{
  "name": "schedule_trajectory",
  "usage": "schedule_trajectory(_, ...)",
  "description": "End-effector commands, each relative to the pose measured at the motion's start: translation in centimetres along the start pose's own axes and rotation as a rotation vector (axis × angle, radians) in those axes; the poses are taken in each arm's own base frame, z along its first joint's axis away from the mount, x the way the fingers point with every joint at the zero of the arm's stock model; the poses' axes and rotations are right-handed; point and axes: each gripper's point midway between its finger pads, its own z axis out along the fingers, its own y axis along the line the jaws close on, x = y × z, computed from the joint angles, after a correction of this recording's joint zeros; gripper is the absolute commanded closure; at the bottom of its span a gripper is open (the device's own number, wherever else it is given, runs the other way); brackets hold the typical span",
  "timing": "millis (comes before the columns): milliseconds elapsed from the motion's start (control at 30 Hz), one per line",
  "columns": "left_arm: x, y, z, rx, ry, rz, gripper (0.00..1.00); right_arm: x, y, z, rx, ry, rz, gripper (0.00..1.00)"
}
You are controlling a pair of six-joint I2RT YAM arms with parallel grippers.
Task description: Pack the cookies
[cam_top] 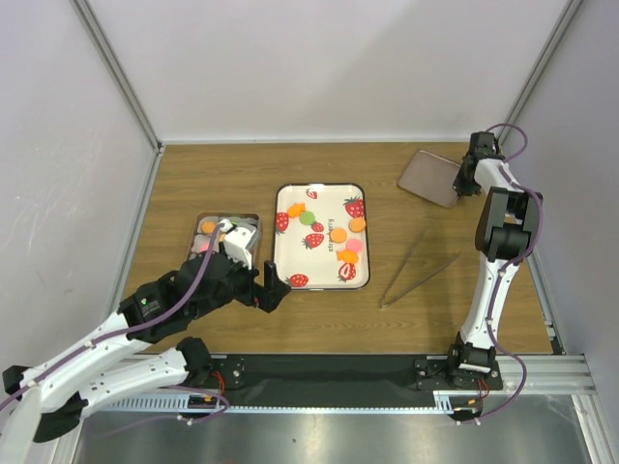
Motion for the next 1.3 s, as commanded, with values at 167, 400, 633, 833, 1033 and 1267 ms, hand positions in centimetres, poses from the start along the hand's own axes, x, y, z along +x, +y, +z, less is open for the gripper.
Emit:
schedule_trajectory(167,-3.6,-0.4,-0.5,0.001,-0.085,0.021,0.01,-3.6,1.9,-4.9,-0.081,-0.096,0.053,1.0)
schedule_trajectory(400,-4.1,0.2,0.5,0.034,-0.06,-0.033,0.01,-6.5,4.5,-11.0,-0.18,-0.193,0.079,1.0)
schedule_trajectory(633,-5.7,1.2,0.7,0.085,-0.081,-0.095,0.0,-5.7,9.7,-18.8,-0.28,-0.28,0.004,1.0)
schedule_trajectory(833,-7.5,3.7,1.1,0.055,-0.117,-0.17,0.0,0.8,16.8,-24.4,-0.438,-0.273,-0.118,1.0)
schedule_trajectory(1033,-8.5,6.2,1.8,0.006,-0.174,-0.262,0.0,7.4,20.9,-29.7,-0.614,-0.253,-0.189,1.0)
schedule_trajectory(1267,-8.8,8.7,3.2,-0.042,-0.194,-0.354,0.0,12.4,23.1,-35.3,-0.795,-0.224,-0.263,1.0)
